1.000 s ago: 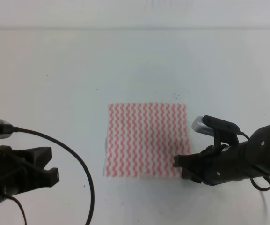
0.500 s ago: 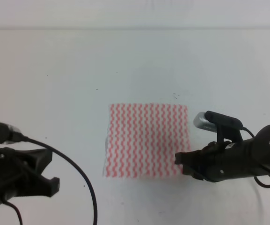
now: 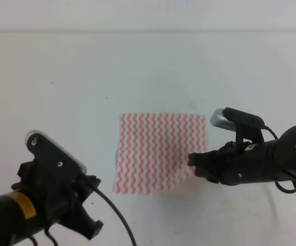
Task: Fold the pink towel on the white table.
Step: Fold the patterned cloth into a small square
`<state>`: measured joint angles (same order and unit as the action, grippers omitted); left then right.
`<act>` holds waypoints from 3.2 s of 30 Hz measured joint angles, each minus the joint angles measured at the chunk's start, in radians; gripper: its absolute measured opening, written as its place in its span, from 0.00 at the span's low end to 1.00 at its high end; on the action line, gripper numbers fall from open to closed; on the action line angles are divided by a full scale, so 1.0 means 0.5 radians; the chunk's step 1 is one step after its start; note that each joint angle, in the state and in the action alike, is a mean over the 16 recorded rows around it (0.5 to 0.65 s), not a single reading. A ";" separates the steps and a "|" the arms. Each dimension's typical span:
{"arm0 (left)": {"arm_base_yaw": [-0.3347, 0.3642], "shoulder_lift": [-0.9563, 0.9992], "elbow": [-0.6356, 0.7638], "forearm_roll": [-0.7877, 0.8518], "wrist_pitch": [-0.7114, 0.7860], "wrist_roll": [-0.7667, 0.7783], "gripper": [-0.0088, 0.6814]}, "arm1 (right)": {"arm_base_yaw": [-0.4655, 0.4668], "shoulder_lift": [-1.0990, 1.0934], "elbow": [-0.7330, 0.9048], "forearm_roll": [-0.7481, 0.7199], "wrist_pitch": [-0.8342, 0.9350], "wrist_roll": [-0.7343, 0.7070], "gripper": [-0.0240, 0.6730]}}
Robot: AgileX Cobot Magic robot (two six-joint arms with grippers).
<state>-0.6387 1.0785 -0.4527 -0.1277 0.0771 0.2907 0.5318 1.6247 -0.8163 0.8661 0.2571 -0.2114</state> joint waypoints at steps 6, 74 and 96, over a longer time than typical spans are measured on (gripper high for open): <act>-0.028 0.139 0.001 0.028 -0.171 0.064 0.01 | -0.001 -0.004 -0.038 -0.001 -0.077 0.000 0.01; -0.094 0.974 -0.001 0.479 -0.923 0.434 0.62 | -0.003 0.164 -0.188 -0.023 -0.296 0.000 0.01; -0.092 1.195 -0.004 0.404 -1.022 0.601 0.60 | 0.000 0.179 -0.187 -0.028 -0.293 0.000 0.01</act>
<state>-0.6847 1.6758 -0.4546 0.0744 -0.4337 0.5910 0.5316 1.7143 -0.9100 0.8521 0.1107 -0.2114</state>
